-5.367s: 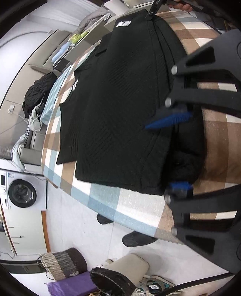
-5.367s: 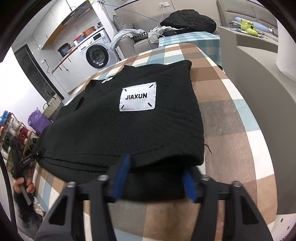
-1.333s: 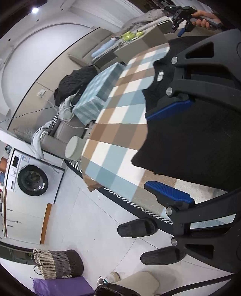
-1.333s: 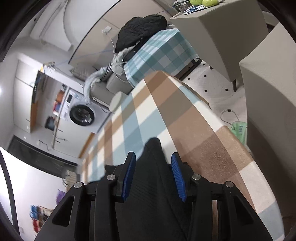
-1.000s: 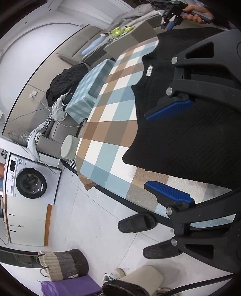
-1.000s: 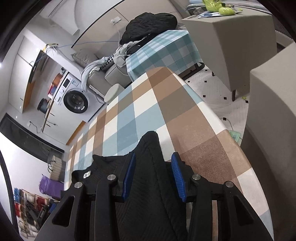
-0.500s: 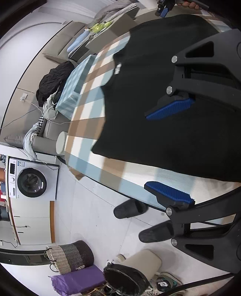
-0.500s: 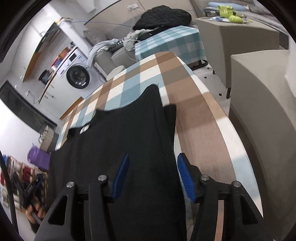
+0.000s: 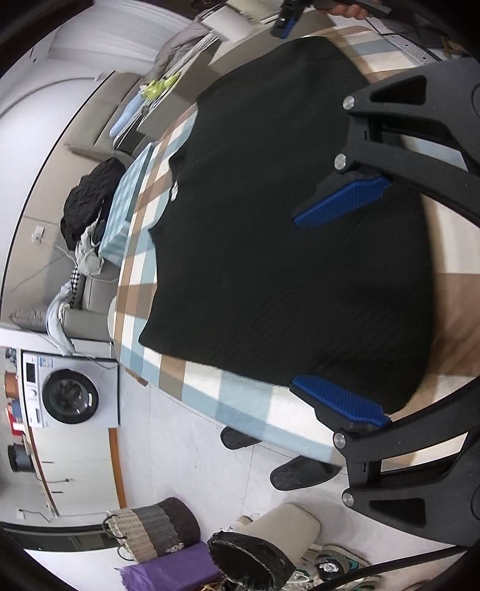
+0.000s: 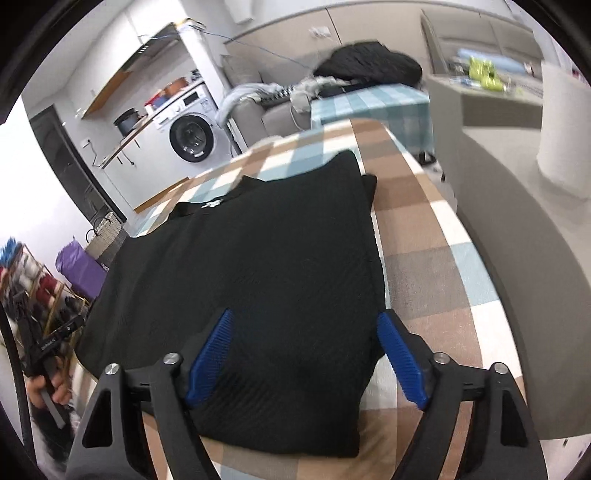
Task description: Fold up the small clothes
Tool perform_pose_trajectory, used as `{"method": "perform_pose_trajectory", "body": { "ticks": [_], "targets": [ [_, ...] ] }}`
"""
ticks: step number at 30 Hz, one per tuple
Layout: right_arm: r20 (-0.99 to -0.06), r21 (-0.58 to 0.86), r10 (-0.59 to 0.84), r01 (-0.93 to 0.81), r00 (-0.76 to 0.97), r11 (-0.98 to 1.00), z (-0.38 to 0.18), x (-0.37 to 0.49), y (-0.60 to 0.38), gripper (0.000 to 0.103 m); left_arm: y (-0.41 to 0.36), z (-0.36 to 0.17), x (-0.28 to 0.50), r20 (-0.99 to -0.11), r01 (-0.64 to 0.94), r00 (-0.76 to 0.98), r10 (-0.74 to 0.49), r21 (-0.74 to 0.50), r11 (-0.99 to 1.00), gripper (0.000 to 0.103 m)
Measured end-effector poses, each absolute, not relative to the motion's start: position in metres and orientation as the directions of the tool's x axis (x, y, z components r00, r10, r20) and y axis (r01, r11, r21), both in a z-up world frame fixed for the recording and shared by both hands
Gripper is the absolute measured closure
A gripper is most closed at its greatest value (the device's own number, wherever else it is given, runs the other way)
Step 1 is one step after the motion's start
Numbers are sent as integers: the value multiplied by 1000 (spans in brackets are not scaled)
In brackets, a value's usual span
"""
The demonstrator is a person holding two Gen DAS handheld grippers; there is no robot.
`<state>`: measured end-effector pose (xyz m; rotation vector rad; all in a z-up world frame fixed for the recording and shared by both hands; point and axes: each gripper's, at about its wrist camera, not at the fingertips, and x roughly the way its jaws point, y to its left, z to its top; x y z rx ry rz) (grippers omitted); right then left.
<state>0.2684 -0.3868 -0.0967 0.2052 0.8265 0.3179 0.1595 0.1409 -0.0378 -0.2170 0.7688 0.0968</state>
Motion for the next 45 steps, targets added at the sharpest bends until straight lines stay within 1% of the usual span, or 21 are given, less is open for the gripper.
{"method": "perform_pose_trajectory", "body": {
  "ticks": [2, 4, 7, 10, 14, 19, 22, 33, 45],
  "targets": [
    [-683, 301, 367, -215, 631, 929, -96, 259, -384, 18, 133, -36, 149, -689, -161, 725, 16, -146, 976, 19],
    [-678, 304, 373, -221, 634, 927, -95, 252, -383, 12, 126, -35, 137, -680, -156, 734, 13, -149, 976, 16],
    [-671, 286, 372, -239, 642, 928, -95, 238, -379, 10, 118, -32, 122, -662, -151, 750, 17, -146, 978, 6],
    [-681, 275, 362, -236, 636, 932, -100, 232, -376, 10, 111, -31, 112, -653, -155, 757, 31, -133, 979, 3],
    [-695, 284, 360, -222, 623, 933, -110, 228, -376, 10, 106, -33, 103, -651, -158, 758, 38, -127, 979, 3],
    [-695, 332, 382, -199, 610, 922, -120, 228, -378, 10, 106, -33, 100, -651, -159, 759, 28, -143, 977, 3],
    [-700, 328, 372, -189, 609, 926, -123, 229, -377, 10, 109, -33, 102, -655, -163, 756, 17, -163, 973, 3],
    [-703, 323, 375, -199, 604, 925, -127, 228, -373, 10, 113, -38, 112, -670, -189, 742, 34, -159, 969, 3],
    [-696, 330, 380, -199, 610, 923, -128, 230, -373, 10, 102, -43, 120, -677, -182, 733, 63, -107, 977, 3]
  ]
}}
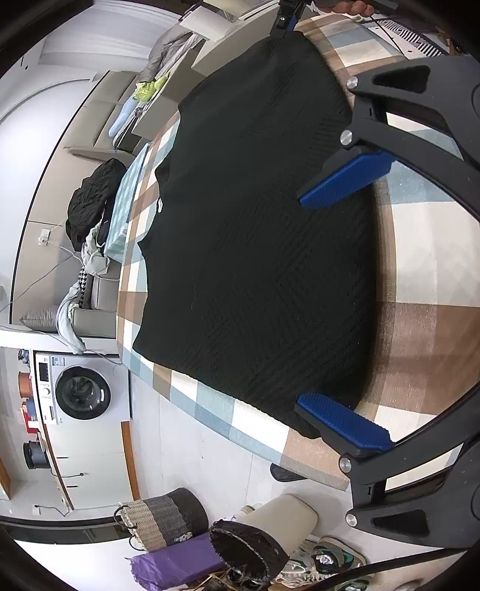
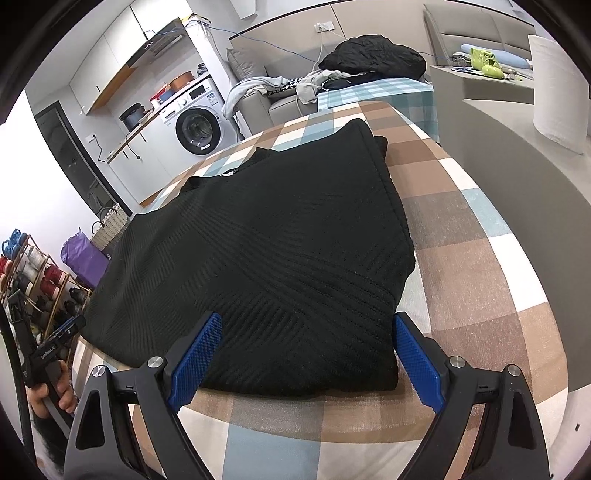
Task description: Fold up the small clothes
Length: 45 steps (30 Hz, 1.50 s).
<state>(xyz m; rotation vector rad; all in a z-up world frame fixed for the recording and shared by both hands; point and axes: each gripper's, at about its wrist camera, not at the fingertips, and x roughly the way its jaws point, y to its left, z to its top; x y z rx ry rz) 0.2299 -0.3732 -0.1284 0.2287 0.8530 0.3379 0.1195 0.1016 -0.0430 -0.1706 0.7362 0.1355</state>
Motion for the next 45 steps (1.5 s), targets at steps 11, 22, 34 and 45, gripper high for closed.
{"method": "perform_pose_trajectory", "body": {
  "ticks": [11, 22, 34, 45],
  "targets": [
    [-693, 330, 377, -194, 614, 924, -132, 232, -370, 11, 100, -47, 123, -685, -171, 727, 46, -117, 978, 3],
    [-700, 304, 359, -198, 617, 932, -133, 231, -370, 11, 99, -47, 124, -678, -164, 734, 41, -118, 979, 3],
    [-720, 188, 272, -197, 639, 962, -139, 230, -362, 76, 99, -52, 126, -689, -164, 724, 35, -122, 979, 3],
    [-705, 188, 265, -186, 658, 964, -138, 214, -370, 81, 105, -52, 129, -685, -178, 728, 34, -141, 974, 3]
  ]
}}
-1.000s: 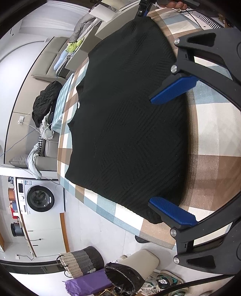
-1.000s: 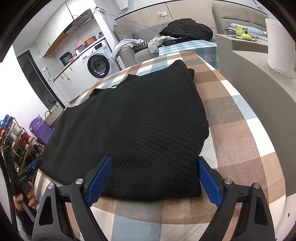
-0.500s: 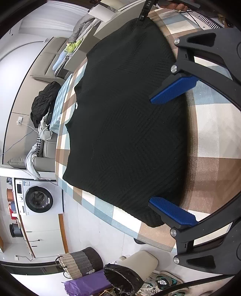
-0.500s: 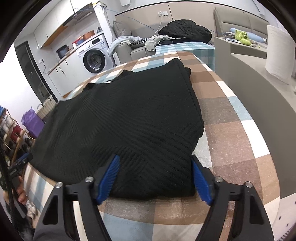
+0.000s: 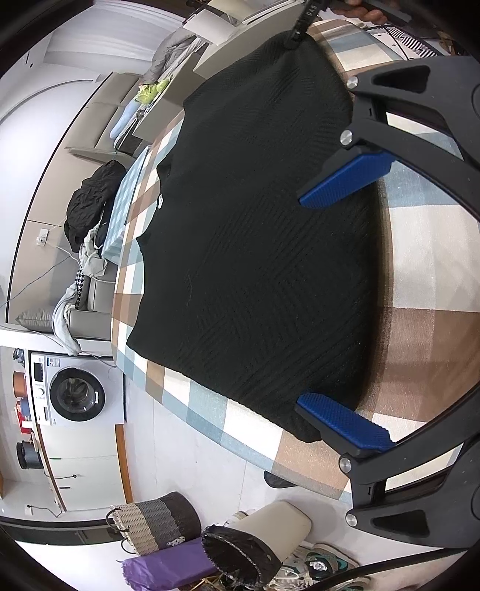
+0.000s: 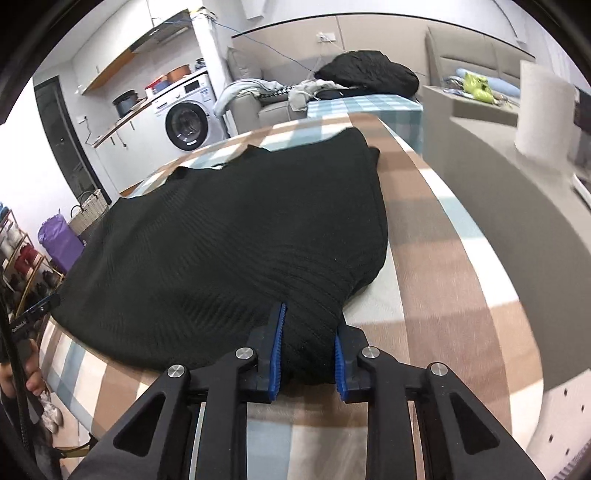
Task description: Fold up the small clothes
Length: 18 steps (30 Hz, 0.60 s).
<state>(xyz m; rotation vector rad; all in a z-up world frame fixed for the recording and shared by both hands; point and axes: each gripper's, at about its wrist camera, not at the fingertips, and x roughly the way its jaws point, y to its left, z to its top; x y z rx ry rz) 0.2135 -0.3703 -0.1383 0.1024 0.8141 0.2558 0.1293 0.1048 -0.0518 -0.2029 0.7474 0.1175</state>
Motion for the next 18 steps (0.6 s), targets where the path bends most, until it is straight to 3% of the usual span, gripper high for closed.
{"method": "perform_pose_trajectory", "body": {
  "ticks": [5, 10, 18],
  "targets": [
    [-709, 165, 240, -176, 663, 971, -137, 212, -366, 76, 105, -52, 126, -683, -181, 730, 35, -144, 973, 3],
    [-700, 213, 270, -167, 661, 963, -138, 214, -371, 59, 105, -52, 118, -677, -182, 735, 32, -153, 971, 3],
    [-694, 226, 272, -156, 667, 961, -139, 213, -368, 55, 102, -54, 112, -677, -183, 735, 30, -155, 971, 3]
  ]
}}
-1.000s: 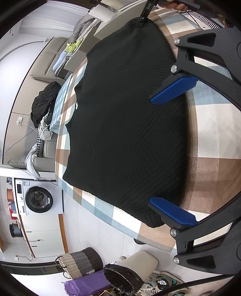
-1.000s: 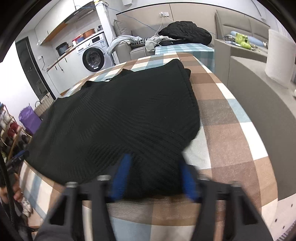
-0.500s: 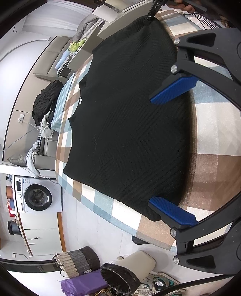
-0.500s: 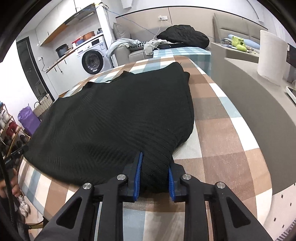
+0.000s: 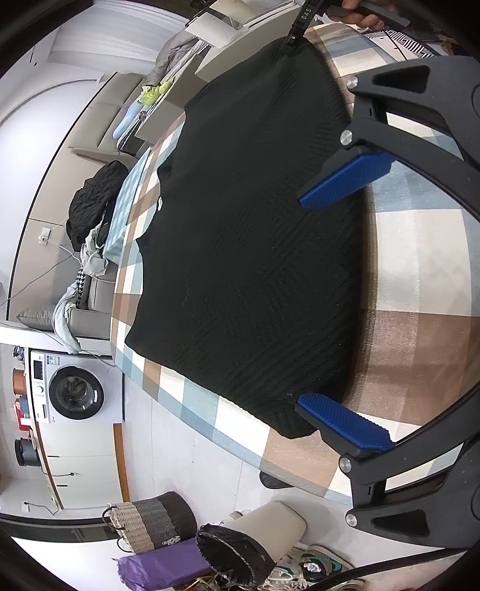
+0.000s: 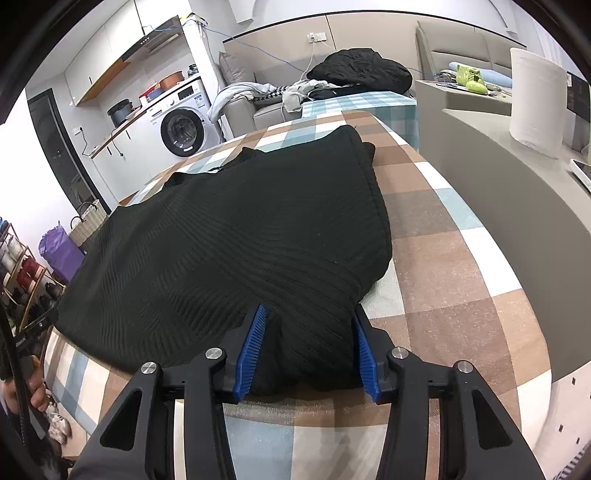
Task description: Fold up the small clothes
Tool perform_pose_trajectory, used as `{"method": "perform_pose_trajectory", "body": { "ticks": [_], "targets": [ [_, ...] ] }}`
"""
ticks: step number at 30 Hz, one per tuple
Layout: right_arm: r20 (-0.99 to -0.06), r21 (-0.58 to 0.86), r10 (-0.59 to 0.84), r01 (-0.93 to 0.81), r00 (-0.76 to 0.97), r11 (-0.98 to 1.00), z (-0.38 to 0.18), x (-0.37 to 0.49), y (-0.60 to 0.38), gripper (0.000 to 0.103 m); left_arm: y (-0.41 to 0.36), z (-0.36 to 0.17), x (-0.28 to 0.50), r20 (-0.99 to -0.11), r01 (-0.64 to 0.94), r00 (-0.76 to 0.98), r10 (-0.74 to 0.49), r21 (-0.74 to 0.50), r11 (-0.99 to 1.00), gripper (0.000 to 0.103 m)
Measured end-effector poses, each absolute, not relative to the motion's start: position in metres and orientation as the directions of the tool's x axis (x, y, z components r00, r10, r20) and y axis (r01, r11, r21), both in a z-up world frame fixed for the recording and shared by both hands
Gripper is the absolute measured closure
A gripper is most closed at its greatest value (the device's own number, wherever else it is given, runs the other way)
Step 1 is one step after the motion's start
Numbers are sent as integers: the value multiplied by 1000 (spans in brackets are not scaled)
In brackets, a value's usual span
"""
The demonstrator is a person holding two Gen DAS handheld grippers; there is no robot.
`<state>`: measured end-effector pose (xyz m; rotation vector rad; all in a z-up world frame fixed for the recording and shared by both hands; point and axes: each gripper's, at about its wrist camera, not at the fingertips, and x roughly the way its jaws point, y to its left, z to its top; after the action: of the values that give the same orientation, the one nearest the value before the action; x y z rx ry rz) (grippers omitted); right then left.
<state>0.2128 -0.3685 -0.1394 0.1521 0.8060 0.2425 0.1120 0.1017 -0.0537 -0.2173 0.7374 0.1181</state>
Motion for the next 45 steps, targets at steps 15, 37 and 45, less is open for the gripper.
{"method": "perform_pose_trajectory", "body": {
  "ticks": [15, 37, 45],
  "targets": [
    [-620, 256, 258, -121, 741, 959, -121, 208, -375, 84, 106, -52, 97, -663, -195, 747, 39, -163, 967, 3],
    [-514, 300, 358, -228, 779, 926, -90, 180, -362, 36, 137, -65, 71, -700, -245, 713, -26, -285, 927, 9],
    [-548, 283, 399, -286, 735, 915, -103, 185, -340, 36, 156, -76, 104, -701, -345, 712, 22, -323, 881, 64]
  ]
}}
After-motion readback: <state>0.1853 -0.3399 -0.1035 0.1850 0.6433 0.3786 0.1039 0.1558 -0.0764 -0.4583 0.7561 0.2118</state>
